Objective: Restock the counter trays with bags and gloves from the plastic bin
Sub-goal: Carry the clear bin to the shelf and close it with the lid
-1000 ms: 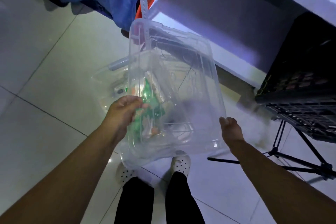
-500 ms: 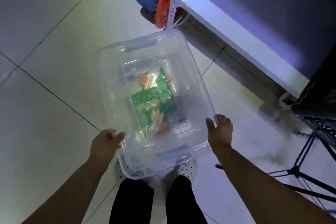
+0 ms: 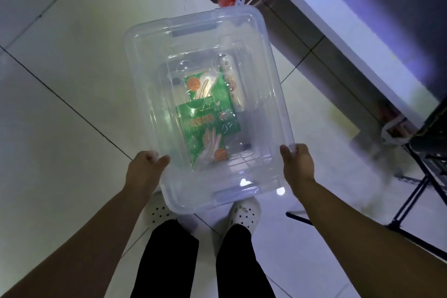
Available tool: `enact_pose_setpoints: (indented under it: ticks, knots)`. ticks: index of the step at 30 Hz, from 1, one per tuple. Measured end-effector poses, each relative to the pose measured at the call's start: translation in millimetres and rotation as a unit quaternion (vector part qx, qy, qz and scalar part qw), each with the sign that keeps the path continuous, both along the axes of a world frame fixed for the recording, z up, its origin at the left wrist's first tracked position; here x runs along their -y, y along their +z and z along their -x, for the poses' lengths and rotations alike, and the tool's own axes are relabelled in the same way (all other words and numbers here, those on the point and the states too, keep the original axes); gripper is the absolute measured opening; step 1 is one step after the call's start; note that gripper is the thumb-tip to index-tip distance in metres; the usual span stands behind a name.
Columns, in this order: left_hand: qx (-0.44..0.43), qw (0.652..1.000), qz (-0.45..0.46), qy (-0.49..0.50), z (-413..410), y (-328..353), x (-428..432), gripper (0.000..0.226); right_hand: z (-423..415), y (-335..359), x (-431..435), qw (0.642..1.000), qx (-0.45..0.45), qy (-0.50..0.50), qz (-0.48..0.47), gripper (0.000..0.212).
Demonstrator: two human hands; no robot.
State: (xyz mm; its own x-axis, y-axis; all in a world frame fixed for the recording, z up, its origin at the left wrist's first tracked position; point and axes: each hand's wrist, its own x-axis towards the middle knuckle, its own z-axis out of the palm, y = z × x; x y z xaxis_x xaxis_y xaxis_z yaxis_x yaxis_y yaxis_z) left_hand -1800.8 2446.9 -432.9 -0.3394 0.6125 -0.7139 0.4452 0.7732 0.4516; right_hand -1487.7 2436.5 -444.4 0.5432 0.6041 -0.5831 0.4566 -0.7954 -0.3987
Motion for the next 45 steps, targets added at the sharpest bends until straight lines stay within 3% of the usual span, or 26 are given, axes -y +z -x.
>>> enact_pose_setpoints:
  ticks: [5,10,13,15,17,19,22,25,27,29,32,38,43,45]
  knots:
    - [0.072,0.995,0.017,0.061,-30,-5,-2,0.025,-30,5,-55,0.996,0.069,0.044,-0.04,0.036]
    - [0.108,0.989,0.045,0.089,-64,-15,-8,0.03,-54,0,-92,0.994,0.081,0.073,-0.029,0.042]
    - [0.036,0.996,0.058,0.063,-71,-14,-5,0.043,-53,0,-83,0.996,0.065,0.031,-0.051,0.044]
    - [-0.061,0.998,0.022,0.014,-75,-7,-3,0.072,-43,4,-62,0.994,0.074,-0.04,-0.071,0.052]
    - [-0.153,0.983,-0.075,-0.074,-80,4,-5,0.099,-25,8,-35,0.987,0.073,-0.125,-0.074,0.062]
    - [-0.199,0.935,-0.153,-0.252,-86,9,-9,0.103,-7,10,-10,0.979,0.032,-0.197,-0.047,0.071]
    - [-0.176,0.842,-0.183,-0.476,-93,6,-16,0.098,14,8,11,0.953,-0.111,-0.282,-0.002,0.082]
    - [-0.17,0.807,-0.145,-0.547,-96,1,-17,0.101,26,4,20,0.911,-0.238,-0.333,0.04,0.083]
    - [-0.182,0.799,-0.127,-0.559,-96,-1,-15,0.105,30,3,23,0.902,-0.267,-0.337,0.047,0.056]
    - [-0.185,0.799,-0.124,-0.559,-95,-3,-11,0.106,33,4,27,0.914,-0.241,-0.325,0.033,0.027]
    - [-0.18,0.798,-0.135,-0.559,-99,-2,-6,0.105,30,2,29,0.949,-0.115,-0.292,0.017,0.034]
    - [-0.161,0.779,-0.204,-0.571,-133,-1,0,0.09,-10,5,3,0.971,0.044,-0.229,-0.042,0.033]
    - [-0.116,0.757,-0.19,-0.615,-164,0,-6,0.074,-60,6,-22,0.975,0.093,-0.197,-0.043,0.02]
    - [-0.09,0.77,-0.194,-0.601,-164,2,-17,0.067,-67,6,-26,0.977,0.106,-0.18,-0.035,0.019]
